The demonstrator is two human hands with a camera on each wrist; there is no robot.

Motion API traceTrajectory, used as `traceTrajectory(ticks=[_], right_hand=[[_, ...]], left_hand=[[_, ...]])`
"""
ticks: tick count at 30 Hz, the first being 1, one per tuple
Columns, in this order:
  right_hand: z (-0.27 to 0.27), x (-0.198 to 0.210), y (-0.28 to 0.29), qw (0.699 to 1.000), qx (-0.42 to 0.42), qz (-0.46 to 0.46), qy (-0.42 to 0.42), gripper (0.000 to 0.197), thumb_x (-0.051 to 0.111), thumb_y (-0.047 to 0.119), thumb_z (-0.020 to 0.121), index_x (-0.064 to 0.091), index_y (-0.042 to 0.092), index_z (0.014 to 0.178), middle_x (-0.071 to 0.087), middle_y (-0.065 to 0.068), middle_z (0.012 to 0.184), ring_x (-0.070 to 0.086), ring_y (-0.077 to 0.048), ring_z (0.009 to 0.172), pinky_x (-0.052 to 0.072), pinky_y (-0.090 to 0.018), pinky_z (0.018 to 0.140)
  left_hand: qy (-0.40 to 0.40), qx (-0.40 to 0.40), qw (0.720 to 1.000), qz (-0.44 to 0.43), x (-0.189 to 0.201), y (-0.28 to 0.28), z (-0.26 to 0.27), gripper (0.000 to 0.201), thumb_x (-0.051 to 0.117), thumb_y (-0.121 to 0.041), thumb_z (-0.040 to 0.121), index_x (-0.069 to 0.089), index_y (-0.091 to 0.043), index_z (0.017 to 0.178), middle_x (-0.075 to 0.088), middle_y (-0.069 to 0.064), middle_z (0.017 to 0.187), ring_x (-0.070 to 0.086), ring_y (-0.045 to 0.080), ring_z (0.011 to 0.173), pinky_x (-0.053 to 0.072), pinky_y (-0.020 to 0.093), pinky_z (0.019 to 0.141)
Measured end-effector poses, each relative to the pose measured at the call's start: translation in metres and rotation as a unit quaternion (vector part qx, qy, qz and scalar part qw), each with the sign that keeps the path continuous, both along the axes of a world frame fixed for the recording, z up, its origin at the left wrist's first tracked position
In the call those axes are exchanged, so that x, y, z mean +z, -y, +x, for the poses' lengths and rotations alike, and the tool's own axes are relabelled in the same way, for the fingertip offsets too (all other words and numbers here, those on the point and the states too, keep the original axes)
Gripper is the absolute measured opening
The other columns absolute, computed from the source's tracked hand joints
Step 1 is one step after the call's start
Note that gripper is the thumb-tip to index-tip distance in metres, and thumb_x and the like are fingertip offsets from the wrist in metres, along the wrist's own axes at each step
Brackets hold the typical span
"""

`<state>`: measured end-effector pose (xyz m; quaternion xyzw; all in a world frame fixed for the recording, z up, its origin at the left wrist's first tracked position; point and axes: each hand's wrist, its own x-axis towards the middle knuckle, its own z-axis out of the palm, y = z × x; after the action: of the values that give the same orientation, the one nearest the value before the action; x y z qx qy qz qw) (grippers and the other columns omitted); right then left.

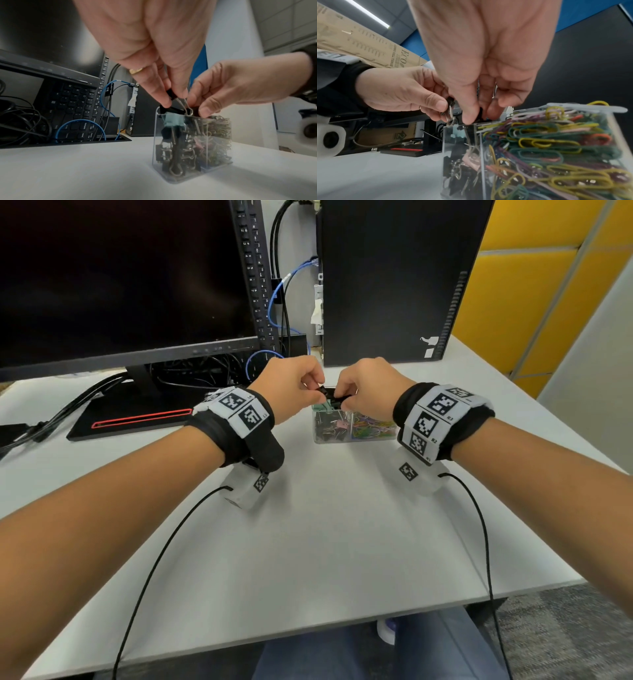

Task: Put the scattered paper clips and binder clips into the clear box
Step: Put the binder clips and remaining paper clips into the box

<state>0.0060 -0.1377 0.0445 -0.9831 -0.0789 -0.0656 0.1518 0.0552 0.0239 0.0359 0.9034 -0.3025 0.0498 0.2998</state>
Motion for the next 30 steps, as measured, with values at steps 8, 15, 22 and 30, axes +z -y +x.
traceTrajectory(ticks=[8,15,22,30], right_hand=[[-0.001,0.004,-0.002,1.000,-0.028,-0.002,-0.011,0.016,0.066,0.008,0.084,0.070,0.012,0.099,0.067,-0.005,0.102,0.062,-0.022,0.095,0.052,-0.031,0.087],[-0.002,0.007,-0.001,0.999,-0.028,-0.006,-0.017,0.015,0.068,0.008,0.083,0.070,0.012,0.097,0.067,-0.004,0.099,0.063,-0.022,0.094,0.051,-0.030,0.085],[-0.001,0.008,-0.002,0.999,-0.036,-0.016,-0.017,0.013,0.066,0.008,0.080,0.070,0.016,0.089,0.063,0.000,0.088,0.062,-0.022,0.086,0.052,-0.029,0.081],[-0.005,0.008,-0.005,0.999,-0.036,-0.023,0.005,0.012,0.064,0.015,0.085,0.069,0.017,0.096,0.068,-0.003,0.100,0.063,-0.022,0.093,0.047,-0.027,0.080]], left_hand=[[0.041,-0.006,0.999,-0.019,-0.001,0.005,0.001,0.016,0.069,-0.014,0.082,0.060,-0.011,0.096,0.061,-0.003,0.087,0.057,0.011,0.077,0.047,0.014,0.072],[0.066,-0.007,0.998,0.021,0.002,0.003,0.000,0.016,0.067,-0.015,0.084,0.059,-0.011,0.098,0.059,-0.003,0.088,0.058,0.014,0.079,0.051,0.025,0.079],[0.055,-0.016,0.990,0.127,0.000,0.008,-0.007,0.010,0.068,-0.019,0.083,0.064,-0.012,0.087,0.066,0.001,0.085,0.064,0.019,0.085,0.053,0.035,0.084],[0.075,-0.030,0.984,0.156,-0.008,0.008,-0.005,0.021,0.061,-0.026,0.088,0.072,-0.017,0.104,0.066,0.002,0.105,0.060,0.019,0.097,0.049,0.036,0.090]])
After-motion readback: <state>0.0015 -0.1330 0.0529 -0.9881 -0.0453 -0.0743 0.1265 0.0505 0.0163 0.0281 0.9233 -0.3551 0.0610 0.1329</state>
